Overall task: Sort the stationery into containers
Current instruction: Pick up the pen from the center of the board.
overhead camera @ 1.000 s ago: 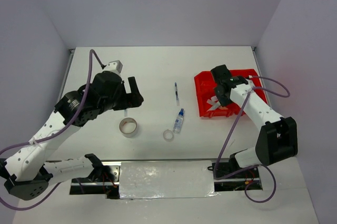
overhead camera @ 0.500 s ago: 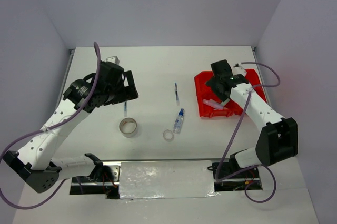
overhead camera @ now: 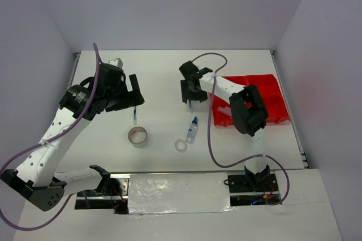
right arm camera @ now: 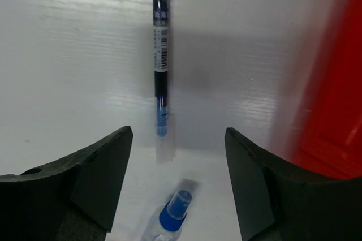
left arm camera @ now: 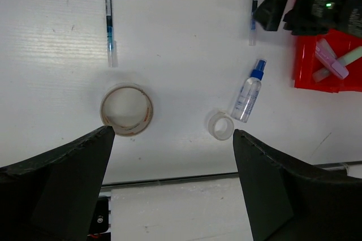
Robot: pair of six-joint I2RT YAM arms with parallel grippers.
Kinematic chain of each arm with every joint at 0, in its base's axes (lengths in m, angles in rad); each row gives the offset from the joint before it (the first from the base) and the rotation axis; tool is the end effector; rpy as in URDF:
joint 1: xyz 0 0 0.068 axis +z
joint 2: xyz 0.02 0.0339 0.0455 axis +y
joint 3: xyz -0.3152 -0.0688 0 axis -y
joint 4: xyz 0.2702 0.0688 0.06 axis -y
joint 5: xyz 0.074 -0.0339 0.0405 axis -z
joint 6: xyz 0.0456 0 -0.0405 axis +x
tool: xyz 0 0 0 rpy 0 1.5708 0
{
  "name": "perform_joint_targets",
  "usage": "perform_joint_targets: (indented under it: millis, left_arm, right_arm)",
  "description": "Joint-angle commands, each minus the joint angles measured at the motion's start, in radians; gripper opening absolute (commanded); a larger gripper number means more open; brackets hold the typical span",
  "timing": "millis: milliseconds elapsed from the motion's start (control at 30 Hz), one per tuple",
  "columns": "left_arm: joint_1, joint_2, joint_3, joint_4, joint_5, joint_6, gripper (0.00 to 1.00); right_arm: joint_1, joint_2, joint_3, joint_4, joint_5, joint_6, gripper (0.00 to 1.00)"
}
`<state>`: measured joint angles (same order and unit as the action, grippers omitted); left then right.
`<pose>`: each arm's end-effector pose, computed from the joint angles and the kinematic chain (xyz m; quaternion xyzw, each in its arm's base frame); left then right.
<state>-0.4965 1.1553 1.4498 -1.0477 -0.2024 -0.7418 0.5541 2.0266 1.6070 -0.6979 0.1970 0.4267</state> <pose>0.1982 -0.0970 0.4566 -0.1515 0.9011 -0.1540 0.3759 0.4145 0.2460 0.2345 -0.0397 0.9691 0.0208 0.2424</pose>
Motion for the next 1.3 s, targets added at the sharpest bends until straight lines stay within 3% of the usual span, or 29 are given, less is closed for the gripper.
perform_joint_targets:
  millis: [0, 467, 633, 733, 833, 967, 1133, 1267]
  left_arm:
    - [0.016, -0.016, 0.024, -0.005, 0.031, 0.061, 0.99]
    - [0.068, 0.050, 0.061, -0.020, 0.083, 0.165, 0.99]
    - [0.088, 0.073, 0.084, -0.018, 0.100, 0.196, 0.99]
    - [0.098, 0.083, 0.087, -0.011, 0.116, 0.208, 0.99]
    - [0.105, 0.087, 0.087, -0.005, 0.121, 0.217, 0.99]
    - [0.116, 0.086, 0.081, 0.008, 0.127, 0.225, 0.99]
    - [0.128, 0.084, 0.061, 0.028, 0.149, 0.229, 0.99]
    - [0.131, 0.073, 0.044, 0.057, 0.167, 0.222, 0.99]
  right_arm:
    - [0.006, 0.029, 0.096, -0.052, -0.008, -0.058, 0.72]
    - [0.004, 0.244, 0.270, -0.109, -0.033, -0.082, 0.56]
    - [0.004, 0.265, 0.258, -0.117, -0.047, -0.048, 0.49]
    - [0.006, 0.264, 0.226, -0.106, -0.080, -0.032, 0.37]
    - [0.009, 0.253, 0.196, -0.095, -0.103, -0.014, 0.17]
    - [0.009, 0.205, 0.191, -0.069, -0.161, 0.006, 0.00]
    - [-0.025, 0.098, 0.277, -0.011, -0.330, 0.056, 0.00]
    - [-0.085, -0.034, 0.268, 0.072, -0.376, 0.158, 0.00]
